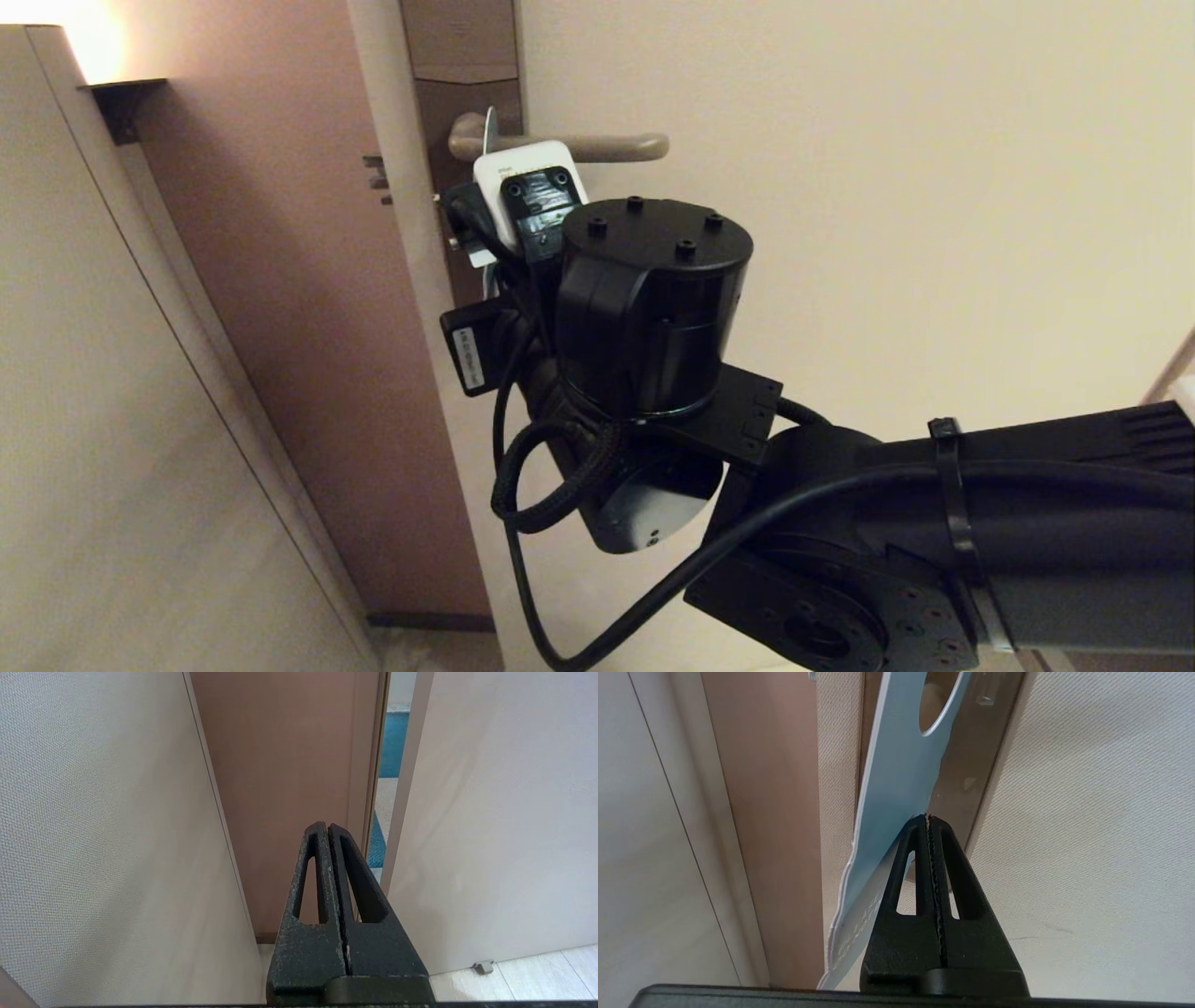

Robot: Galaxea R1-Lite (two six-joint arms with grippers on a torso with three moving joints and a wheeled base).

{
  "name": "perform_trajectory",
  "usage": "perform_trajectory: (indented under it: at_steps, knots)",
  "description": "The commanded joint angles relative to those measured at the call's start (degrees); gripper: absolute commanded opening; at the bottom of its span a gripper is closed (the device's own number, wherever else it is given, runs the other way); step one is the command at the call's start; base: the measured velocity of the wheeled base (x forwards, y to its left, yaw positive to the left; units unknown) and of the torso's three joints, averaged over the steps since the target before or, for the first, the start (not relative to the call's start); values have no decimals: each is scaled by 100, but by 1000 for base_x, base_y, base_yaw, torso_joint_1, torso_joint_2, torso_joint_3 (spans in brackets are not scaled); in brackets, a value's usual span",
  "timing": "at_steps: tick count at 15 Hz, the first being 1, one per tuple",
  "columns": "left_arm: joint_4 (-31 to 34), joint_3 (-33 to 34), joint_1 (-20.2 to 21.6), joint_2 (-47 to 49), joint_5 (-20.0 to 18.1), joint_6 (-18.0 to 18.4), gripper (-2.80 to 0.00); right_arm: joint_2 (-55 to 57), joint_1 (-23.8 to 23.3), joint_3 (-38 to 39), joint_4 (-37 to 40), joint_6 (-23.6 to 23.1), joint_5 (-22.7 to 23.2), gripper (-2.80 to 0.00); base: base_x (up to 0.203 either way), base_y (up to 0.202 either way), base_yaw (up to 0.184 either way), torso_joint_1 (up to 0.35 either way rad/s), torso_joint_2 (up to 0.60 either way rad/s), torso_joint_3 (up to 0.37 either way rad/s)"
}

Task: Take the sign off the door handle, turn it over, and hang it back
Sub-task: Hang the sign back with the other side facing out

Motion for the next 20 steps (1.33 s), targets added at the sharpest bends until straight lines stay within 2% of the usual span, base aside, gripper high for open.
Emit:
perform_trajectory:
  at_steps: [1, 9, 20]
  knots:
    - [-5, 0, -4, 4, -2, -3, -280, 84, 8, -21, -23, -8, -19, -280, 0, 0, 0, 0, 0, 0]
    - [3, 0, 2, 4, -2, 0, -280, 177, 174, -44, -23, -8, -19, -280, 0, 0, 0, 0, 0, 0]
    - [3, 0, 1, 4, -2, 0, -280, 450, 257, -548, -23, -16, 60, -280, 0, 0, 0, 0, 0, 0]
